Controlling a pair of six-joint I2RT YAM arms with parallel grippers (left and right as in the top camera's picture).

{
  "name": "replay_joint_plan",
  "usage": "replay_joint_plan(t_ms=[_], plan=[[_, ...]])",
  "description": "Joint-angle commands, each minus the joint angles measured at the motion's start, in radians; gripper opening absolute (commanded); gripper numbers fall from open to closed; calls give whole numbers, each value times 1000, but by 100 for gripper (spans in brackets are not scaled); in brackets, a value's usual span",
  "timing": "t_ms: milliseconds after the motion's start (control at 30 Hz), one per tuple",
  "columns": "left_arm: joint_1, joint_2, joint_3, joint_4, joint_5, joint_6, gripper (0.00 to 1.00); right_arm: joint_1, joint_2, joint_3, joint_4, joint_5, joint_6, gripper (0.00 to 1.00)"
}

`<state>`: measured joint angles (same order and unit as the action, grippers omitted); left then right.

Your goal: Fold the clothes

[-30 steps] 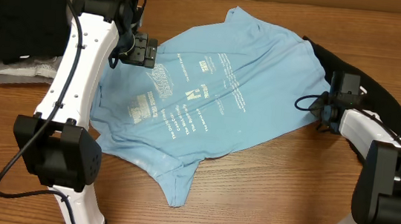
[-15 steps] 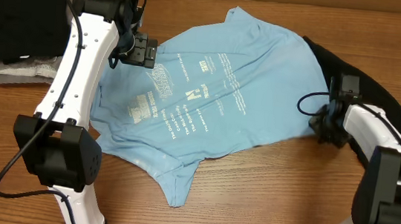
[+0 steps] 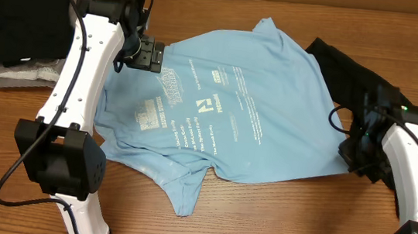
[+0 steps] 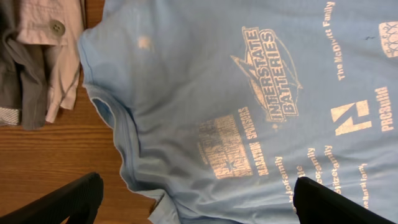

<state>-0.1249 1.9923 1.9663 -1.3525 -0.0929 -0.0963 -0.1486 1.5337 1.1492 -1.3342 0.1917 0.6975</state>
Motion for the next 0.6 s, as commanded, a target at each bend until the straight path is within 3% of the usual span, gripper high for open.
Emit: replay_joint_plan(t_ms=[0,233,567], plan=[[-6,18,-37,3,5,28,100,-49,-50,17,-18,25,14,4],[3,27,-170,86,-22,30,100,-159,-135,17,-31,24,-10,4],[14,32,-163,275,16,31,100,-195,-180,17,-82,5,-48,8]])
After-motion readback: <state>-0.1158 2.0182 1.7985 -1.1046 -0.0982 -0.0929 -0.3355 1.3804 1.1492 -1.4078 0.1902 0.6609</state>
